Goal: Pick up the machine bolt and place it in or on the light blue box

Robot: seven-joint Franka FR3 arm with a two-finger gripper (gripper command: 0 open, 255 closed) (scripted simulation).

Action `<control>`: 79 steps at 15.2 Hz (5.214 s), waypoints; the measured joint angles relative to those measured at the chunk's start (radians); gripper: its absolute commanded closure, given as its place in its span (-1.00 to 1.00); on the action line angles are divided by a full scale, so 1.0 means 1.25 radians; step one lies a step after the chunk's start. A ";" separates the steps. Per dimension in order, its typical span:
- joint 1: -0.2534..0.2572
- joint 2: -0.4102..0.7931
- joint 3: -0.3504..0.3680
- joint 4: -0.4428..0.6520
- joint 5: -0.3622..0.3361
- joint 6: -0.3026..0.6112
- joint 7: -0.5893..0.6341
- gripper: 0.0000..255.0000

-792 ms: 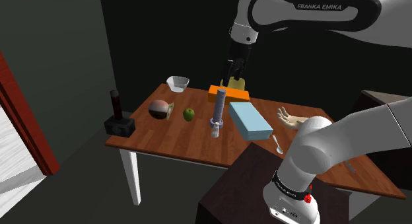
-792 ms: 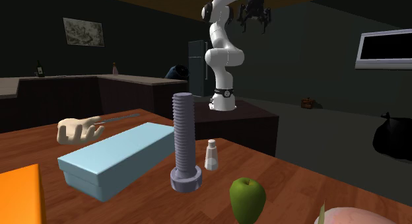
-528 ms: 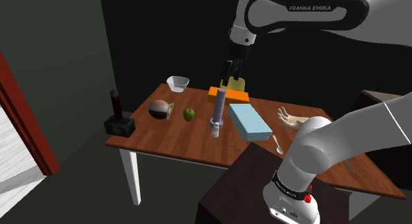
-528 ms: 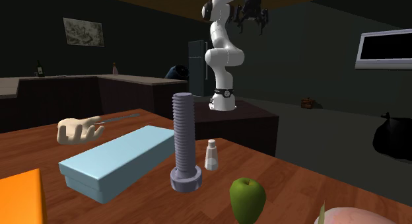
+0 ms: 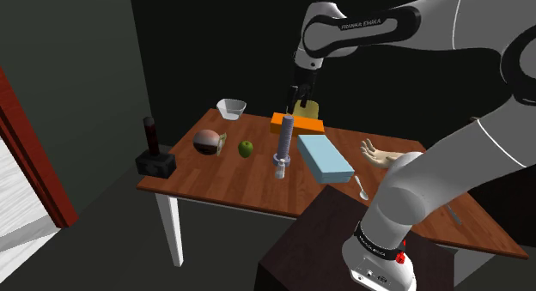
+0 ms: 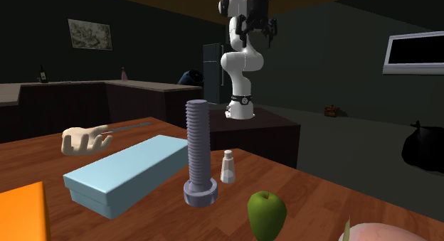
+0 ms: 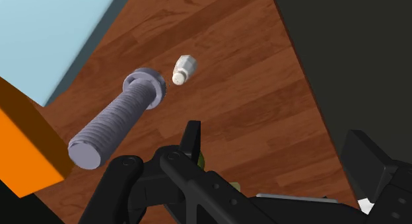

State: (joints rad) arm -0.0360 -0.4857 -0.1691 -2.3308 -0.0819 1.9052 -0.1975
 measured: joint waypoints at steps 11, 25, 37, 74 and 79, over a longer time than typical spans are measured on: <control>-0.029 0.299 -0.121 0.158 0.044 0.115 -0.173 -1.00; -0.143 0.717 -0.164 0.507 0.204 0.123 -0.387 -1.00; -0.153 0.766 -0.154 0.495 0.225 0.180 -0.401 -1.00; -0.146 0.682 -0.174 0.633 0.184 -0.037 -0.372 1.00; -0.149 0.678 -0.176 0.684 0.181 -0.091 -0.370 1.00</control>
State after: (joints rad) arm -0.2228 0.3624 -0.3888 -1.4752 0.1448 1.7914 -0.6596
